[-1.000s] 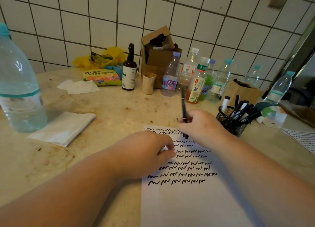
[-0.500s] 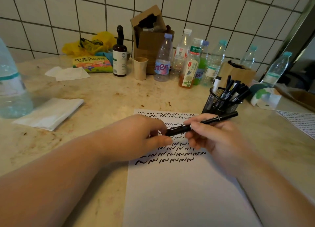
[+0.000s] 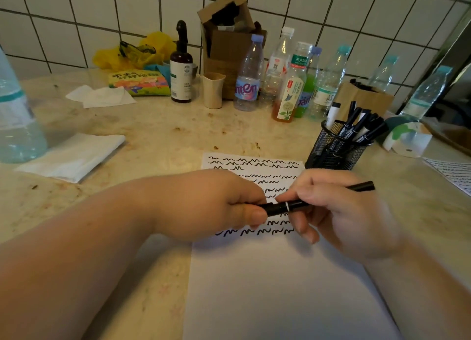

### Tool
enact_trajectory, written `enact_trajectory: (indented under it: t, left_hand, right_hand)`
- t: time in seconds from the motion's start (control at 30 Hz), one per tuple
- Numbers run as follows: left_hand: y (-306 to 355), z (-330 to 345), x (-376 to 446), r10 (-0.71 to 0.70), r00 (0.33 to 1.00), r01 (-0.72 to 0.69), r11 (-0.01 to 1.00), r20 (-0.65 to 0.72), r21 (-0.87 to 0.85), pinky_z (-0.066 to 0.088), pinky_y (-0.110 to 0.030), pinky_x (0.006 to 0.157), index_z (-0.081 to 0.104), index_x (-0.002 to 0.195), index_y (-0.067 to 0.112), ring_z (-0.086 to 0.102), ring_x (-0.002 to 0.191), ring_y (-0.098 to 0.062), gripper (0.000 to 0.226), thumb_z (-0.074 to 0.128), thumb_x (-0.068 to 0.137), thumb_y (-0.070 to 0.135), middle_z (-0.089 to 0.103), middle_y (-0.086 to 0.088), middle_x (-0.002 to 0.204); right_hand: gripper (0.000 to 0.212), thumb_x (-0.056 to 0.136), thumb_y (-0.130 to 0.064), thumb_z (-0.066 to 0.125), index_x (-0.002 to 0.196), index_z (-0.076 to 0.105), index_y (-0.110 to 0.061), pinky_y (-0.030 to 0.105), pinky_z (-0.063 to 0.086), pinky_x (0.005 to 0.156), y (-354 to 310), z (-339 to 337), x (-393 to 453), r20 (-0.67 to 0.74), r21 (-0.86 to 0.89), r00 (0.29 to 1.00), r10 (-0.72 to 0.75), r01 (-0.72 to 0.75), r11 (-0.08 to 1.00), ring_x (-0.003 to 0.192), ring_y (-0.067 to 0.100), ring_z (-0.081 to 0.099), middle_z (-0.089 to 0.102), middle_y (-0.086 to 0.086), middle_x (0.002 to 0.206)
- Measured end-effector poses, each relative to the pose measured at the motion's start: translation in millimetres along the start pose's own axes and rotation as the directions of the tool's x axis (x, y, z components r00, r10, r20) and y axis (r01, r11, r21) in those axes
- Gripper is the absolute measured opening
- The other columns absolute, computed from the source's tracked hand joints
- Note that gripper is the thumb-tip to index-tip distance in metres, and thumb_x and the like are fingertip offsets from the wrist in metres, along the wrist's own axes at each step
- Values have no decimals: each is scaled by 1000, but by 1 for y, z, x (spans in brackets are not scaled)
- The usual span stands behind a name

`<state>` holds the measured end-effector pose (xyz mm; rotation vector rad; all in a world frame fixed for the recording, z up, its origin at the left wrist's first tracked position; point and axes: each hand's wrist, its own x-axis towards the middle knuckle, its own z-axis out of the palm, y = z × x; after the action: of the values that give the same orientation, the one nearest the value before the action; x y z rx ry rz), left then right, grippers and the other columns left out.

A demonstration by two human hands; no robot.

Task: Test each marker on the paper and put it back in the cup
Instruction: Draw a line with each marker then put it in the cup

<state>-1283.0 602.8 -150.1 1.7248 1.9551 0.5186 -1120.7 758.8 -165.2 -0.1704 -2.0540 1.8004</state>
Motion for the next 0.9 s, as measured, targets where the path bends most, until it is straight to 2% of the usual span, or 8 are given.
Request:
enact_trajectory:
  t: [0.13,0.2,0.3,0.4,0.5,0.67,0.77,0.9]
  left_hand:
    - [-10,-12,-12,-62,998,62,998,33,0,39,-23,63,60,76,30,46,59,-1,24,55,97,41,54,13,64]
    - [-17,-15,-12,-122,986,123,992,-115,5,40,-25,61,62,77,30,48,59,-2,24,55,95,44,57,12,66]
    - [-19,-9,-4,-148,955,177,980,-258,92,43,-30,61,63,86,32,54,64,-7,24,51,96,49,62,7,72]
    - [-22,-3,0,-153,952,202,965,-266,166,47,-32,62,64,93,32,58,70,-10,24,50,96,51,64,7,77]
    - [-23,-3,-2,-175,951,227,955,-254,190,48,-32,63,63,92,32,58,70,-9,24,51,96,52,64,8,78]
    - [-24,0,1,-151,955,217,942,-255,255,46,-28,60,63,93,31,56,68,-5,26,50,95,53,63,10,78]
    - [-27,0,1,-155,954,221,942,-257,253,46,-29,61,63,92,32,57,68,-5,26,50,95,54,63,10,77]
    - [-28,1,3,-142,955,211,942,-260,262,49,-31,63,62,89,32,56,68,-5,28,49,93,57,62,11,75]
  right_hand:
    - [33,54,-34,74,62,70,-2,32,23,38,-10,-17,1,-135,32,990,-49,54,998,37,21,39,46,13,40]
    - [20,68,-25,71,65,72,-5,29,25,38,-20,-22,1,-184,5,983,-25,27,1000,38,22,41,49,13,43]
    - [23,91,-11,60,75,75,-6,29,39,45,-35,-18,-1,-189,-140,979,80,-107,984,49,25,52,61,12,55]
    - [14,85,-14,67,74,72,-6,22,39,45,-39,-11,-8,-223,-220,970,98,-149,964,50,20,50,57,7,56]
    - [23,90,-10,64,68,66,-7,17,30,40,-22,-14,-16,-351,-271,931,95,-198,942,44,17,40,46,5,49]
    - [26,92,-5,58,66,61,-5,25,26,44,1,-12,-26,-488,-90,854,182,-257,962,42,19,35,44,9,47]
    - [27,92,-2,56,65,59,-6,27,28,46,4,-9,-26,-498,-24,842,209,-254,967,42,21,36,44,12,48]
    - [25,92,-3,58,67,61,-5,26,34,39,6,-8,-27,-483,-103,852,203,-286,953,41,22,41,48,13,50]
